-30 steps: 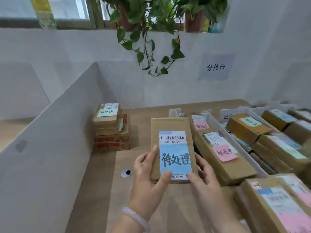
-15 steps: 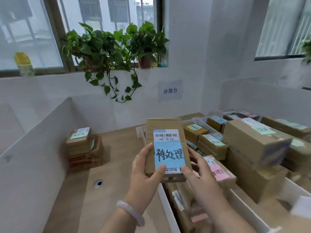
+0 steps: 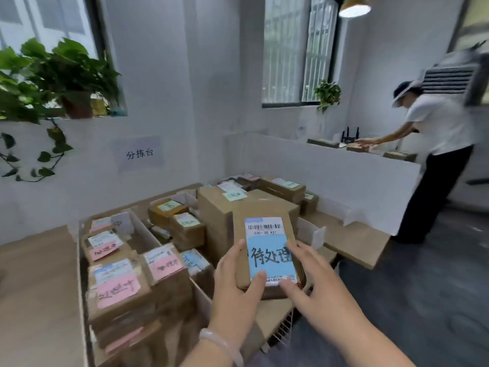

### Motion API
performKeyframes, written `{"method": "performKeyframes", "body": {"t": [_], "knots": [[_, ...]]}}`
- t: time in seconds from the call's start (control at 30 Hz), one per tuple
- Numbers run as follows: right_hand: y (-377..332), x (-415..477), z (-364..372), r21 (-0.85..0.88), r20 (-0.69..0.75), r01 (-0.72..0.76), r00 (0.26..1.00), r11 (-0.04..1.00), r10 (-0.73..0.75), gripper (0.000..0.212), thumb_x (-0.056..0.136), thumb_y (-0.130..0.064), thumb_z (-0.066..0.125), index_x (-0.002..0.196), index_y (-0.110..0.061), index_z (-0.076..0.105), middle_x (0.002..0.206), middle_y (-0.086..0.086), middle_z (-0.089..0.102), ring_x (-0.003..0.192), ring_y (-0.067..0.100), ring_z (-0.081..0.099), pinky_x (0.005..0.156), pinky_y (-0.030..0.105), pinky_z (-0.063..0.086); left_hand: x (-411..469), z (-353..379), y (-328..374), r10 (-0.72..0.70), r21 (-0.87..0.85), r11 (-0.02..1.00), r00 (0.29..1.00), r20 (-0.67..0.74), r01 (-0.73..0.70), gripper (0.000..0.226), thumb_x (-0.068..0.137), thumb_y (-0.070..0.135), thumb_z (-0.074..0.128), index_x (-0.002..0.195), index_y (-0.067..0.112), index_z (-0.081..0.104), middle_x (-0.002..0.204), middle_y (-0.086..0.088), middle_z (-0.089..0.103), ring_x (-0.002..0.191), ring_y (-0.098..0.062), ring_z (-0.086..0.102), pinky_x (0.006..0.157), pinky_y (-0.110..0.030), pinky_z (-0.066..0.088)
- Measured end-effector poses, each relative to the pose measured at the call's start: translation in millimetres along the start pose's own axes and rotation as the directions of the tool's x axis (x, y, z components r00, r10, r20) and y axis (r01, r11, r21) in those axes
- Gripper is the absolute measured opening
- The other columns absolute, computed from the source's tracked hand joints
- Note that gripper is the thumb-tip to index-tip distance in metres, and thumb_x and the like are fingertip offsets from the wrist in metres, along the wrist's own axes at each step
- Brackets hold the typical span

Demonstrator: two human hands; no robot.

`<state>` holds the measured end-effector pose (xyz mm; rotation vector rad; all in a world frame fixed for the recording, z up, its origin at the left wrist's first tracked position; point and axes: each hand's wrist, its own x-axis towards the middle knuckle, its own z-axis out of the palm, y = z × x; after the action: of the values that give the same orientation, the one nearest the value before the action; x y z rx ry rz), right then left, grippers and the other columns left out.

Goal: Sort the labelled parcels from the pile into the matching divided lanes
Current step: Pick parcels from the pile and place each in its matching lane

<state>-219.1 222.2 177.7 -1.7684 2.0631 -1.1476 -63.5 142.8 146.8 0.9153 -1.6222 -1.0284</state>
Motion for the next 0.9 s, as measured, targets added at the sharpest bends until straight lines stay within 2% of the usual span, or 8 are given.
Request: {"method": "performKeyframes", "body": {"t": [0.13,0.2,0.33,0.5,0.57,0.63,0.77,0.9], "knots": [[58.2,-24.8,-53.2,-0.060,-0.062,-0.110,0.992,0.992,0.107,0.064,0.088,-0.054,0.057,0.143,-0.054,0.025,0.151,-0.035,0.011,0.137,-0.013,0.011,0.109,0.019,0.025,-5.0,86.1,7.6,-0.038,-0.020,0.999,0.993,0.108,0.041,0.059,0.088,0.021,0.068,0.131,0.052,0.042,0.136,0.016,0.038,0.114,0.029,0.030,0.083,0.004,0.031],[80.7,-29.6,-71.7,-0.079,-0.069,-0.159,0.986,0.984,0.154,0.064,0.088,-0.055,0.056,0.143,-0.055,0.023,0.151,-0.035,0.010,0.139,-0.009,0.010,0.108,0.019,0.026,-2.9,117.6,10.5,-0.051,-0.041,0.997,0.986,0.158,0.059,0.058,0.090,0.020,0.067,0.131,0.052,0.042,0.133,0.016,0.037,0.112,0.022,0.036,0.085,0.001,0.033],[121.5,-24.2,-94.6,-0.094,-0.088,-0.206,0.976,0.974,0.198,0.062,0.089,-0.055,0.055,0.142,-0.057,0.022,0.151,-0.035,0.007,0.141,-0.008,0.006,0.107,0.018,0.024,17.5,171.5,-1.4,-0.070,-0.036,0.996,0.976,0.206,0.079,0.057,0.089,0.020,0.067,0.128,0.054,0.043,0.129,0.032,0.035,0.125,0.003,0.036,0.108,-0.026,0.037],[174.1,10.1,-104.4,-0.125,-0.079,-0.247,0.968,0.961,0.238,0.063,0.089,-0.053,0.056,0.137,-0.062,0.015,0.150,-0.035,0.005,0.139,-0.010,0.008,0.107,0.016,0.021,58.2,233.0,-25.2,-0.094,-0.061,0.992,0.958,0.272,0.115,0.058,0.090,0.019,0.068,0.126,0.056,0.042,0.131,0.022,0.042,0.121,0.005,0.042,0.091,-0.008,0.044],[195.5,33.1,-106.1,-0.139,-0.075,-0.250,0.968,0.958,0.241,0.062,0.089,-0.053,0.056,0.133,-0.065,0.014,0.149,-0.036,0.004,0.139,-0.010,0.008,0.108,0.015,0.020,79.9,254.4,-35.2,-0.113,-0.077,0.987,0.953,0.283,0.140,0.057,0.090,0.020,0.068,0.125,0.057,0.042,0.133,0.019,0.041,0.122,0.007,0.042,0.091,-0.011,0.047],[216.8,58.8,-108.3,-0.147,-0.068,-0.262,0.965,0.954,0.254,0.061,0.088,-0.055,0.056,0.132,-0.067,0.015,0.146,-0.038,0.003,0.140,-0.008,0.008,0.109,0.018,0.023,105.0,274.1,-44.4,-0.135,-0.072,0.984,0.945,0.299,0.163,0.057,0.090,0.022,0.067,0.126,0.057,0.041,0.135,0.016,0.040,0.119,0.017,0.036,0.096,-0.015,0.044],[252.1,113.7,-117.8,-0.175,-0.047,-0.287,0.958,0.942,0.283,0.065,0.088,-0.056,0.055,0.141,-0.059,0.018,0.142,-0.042,-0.002,0.138,-0.007,0.009,0.111,0.021,0.025,158.6,307.4,-59.2,-0.162,-0.070,0.979,0.934,0.318,0.193,0.055,0.092,0.018,0.065,0.133,0.047,0.042,0.137,0.010,0.039,0.100,0.038,0.028,0.073,0.007,0.034],[285.3,153.8,-122.9,-0.171,-0.058,-0.306,0.952,0.936,0.301,0.064,0.088,-0.056,0.056,0.137,-0.063,0.015,0.141,-0.044,-0.004,0.138,-0.006,0.010,0.112,0.024,0.026,206.2,342.0,-70.6,-0.171,-0.080,0.975,0.928,0.332,0.209,0.054,0.091,0.024,0.065,0.132,0.050,0.043,0.137,0.010,0.038,0.114,0.014,0.041,0.080,-0.001,0.039]]}}
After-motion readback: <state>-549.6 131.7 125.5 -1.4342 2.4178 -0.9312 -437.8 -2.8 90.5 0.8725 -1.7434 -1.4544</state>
